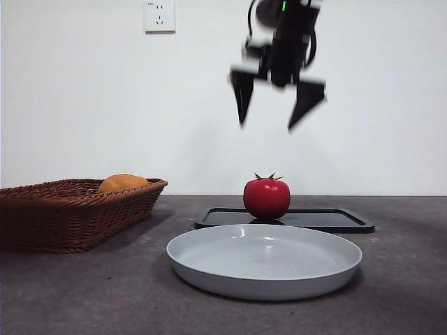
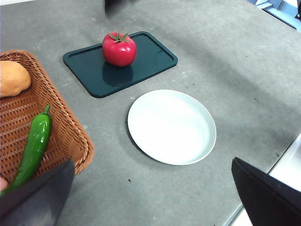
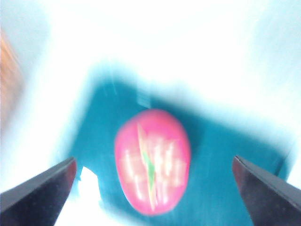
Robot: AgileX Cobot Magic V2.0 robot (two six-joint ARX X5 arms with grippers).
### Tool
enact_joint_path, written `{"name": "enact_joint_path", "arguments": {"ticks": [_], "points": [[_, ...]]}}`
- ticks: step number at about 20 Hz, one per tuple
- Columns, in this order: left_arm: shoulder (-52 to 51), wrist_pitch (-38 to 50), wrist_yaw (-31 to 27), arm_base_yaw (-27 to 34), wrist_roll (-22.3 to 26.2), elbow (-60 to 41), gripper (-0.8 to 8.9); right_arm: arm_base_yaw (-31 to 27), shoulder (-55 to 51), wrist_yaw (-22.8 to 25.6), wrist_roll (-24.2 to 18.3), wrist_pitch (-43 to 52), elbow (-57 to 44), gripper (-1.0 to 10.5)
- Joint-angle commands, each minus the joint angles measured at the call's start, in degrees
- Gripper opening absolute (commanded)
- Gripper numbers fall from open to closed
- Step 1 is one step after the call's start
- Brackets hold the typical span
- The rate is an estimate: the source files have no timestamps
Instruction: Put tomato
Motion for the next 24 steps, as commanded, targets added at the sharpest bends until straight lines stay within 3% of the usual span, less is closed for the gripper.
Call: {"name": "enact_joint_path", "arguments": {"ticks": [1,6,11,16,24], "points": [[0.2,0.5,0.2,-0.1,-0.1,0.5,6.58,0.1,-0.4,-0.3,3.7,-4.4,6.9,6.5],[0.2,0.5,0.2,-0.1,-0.1,0.5,6.58,0.1,-7.9,-0.2,3.0,-5.2,8.5,6.4],[0.2,0.6,0.2,-0.1,-0.2,0.5,6.58,1.0,-22.6,1.0,0.0,-5.5,-2.2,6.3],[0.2,0.5,0.2,-0.1,-0.2,0.5,6.58,1.2,-42.1,4.6,-4.5,-5.5,-28.0,6.3],[0.2,0.5,0.2,-0.1,-0.2,0.5,6.58,1.5,-68.1,4.4,-4.8,-4.1,-71.0,5.7]]}}
